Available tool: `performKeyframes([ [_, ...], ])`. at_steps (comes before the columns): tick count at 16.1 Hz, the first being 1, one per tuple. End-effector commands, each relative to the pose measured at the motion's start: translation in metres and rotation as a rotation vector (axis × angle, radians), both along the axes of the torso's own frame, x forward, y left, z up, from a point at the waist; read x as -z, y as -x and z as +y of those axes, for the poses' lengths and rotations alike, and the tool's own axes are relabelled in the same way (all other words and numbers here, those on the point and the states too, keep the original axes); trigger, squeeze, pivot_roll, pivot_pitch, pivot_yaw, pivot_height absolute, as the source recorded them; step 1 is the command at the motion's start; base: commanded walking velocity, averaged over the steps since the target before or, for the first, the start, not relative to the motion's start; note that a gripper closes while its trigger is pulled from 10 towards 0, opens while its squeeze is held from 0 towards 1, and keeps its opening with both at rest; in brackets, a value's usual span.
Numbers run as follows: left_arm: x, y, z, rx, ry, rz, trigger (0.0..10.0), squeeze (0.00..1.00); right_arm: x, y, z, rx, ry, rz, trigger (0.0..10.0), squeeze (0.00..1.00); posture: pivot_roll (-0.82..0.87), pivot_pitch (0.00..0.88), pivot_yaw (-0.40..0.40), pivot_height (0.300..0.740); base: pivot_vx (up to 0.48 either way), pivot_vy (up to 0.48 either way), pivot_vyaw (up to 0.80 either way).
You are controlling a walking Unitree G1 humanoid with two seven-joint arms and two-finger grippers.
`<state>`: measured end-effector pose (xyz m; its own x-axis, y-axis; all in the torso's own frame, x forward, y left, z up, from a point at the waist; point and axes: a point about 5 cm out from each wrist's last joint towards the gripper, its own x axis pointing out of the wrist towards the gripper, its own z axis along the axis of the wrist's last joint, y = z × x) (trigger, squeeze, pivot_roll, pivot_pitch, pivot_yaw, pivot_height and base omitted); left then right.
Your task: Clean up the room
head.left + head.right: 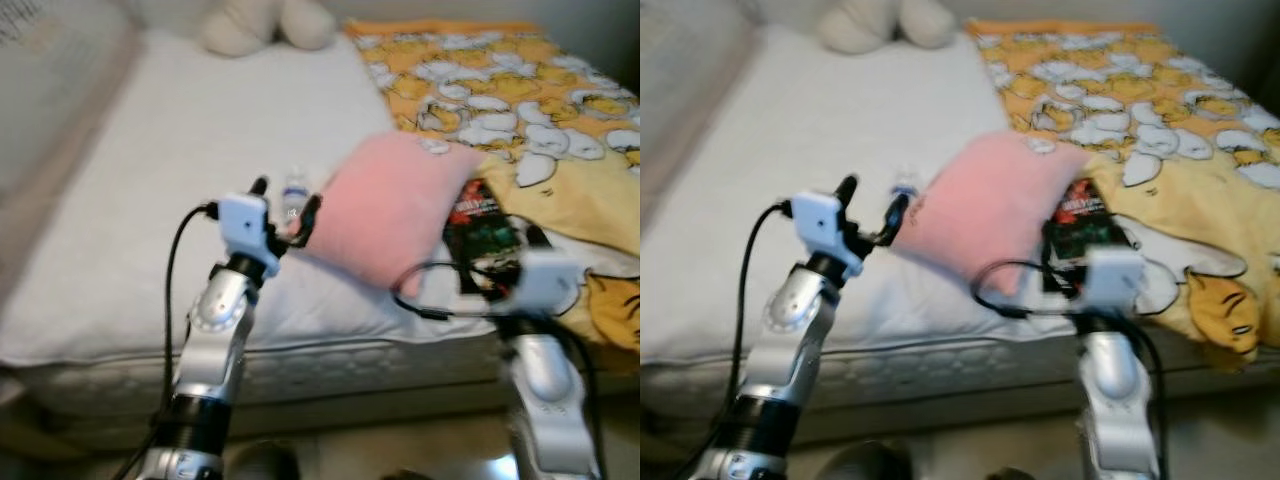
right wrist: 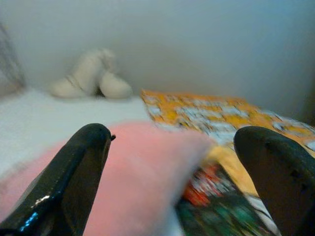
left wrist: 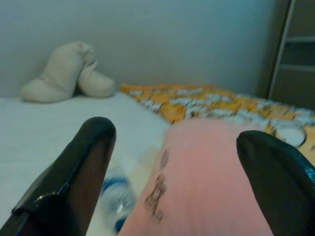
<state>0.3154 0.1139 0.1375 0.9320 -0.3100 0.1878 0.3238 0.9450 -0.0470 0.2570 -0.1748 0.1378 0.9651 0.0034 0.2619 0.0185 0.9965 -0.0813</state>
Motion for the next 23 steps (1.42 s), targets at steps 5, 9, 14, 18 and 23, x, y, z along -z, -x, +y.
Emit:
performKeyframes([
  [5, -0.014, -0.013, -0.018, 0.088, -0.017, 0.031, 10.0, 0.0, 0.014, -0.014, 0.005, -0.029, -0.002, 0.082, 10.0, 0.0, -0.11, 0.0, 0.067, 0.719, 0.169, 0.396, -0.29],
  [9, -0.008, -0.02, -0.033, 0.086, -0.104, 0.061, 10.0, 0.0, 0.02, -0.017, -0.002, 0.005, -0.021, 0.105, 10.0, 0.0, -0.13, 0.0, 0.077, 0.719, 0.14, 0.195, -0.35],
  [14, 0.031, -0.018, 0.025, -0.194, 0.061, 0.242, 10.0, 0.0, 0.034, 0.008, -0.026, 0.151, -0.199, 0.109, 10.0, 0.0, -0.15, 0.0, 0.081, 0.719, 0.0, 0.0, 0.0],
  [18, 0.049, -0.005, 0.033, -0.233, 0.043, 0.283, 10.0, 0.0, 0.056, 0.038, -0.052, 0.293, -0.155, 0.144, 10.0, 0.0, -0.15, 0.0, 0.078, 0.719, 0.0, 0.0, 0.0],
  [23, 0.031, -0.011, 0.004, -0.034, -0.012, 0.168, 10.0, 0.0, 0.049, 0.024, -0.036, 0.175, -0.089, 0.129, 10.0, 0.0, -0.17, 0.0, 0.091, 0.719, 0.358, 0.0, 0.0],
])
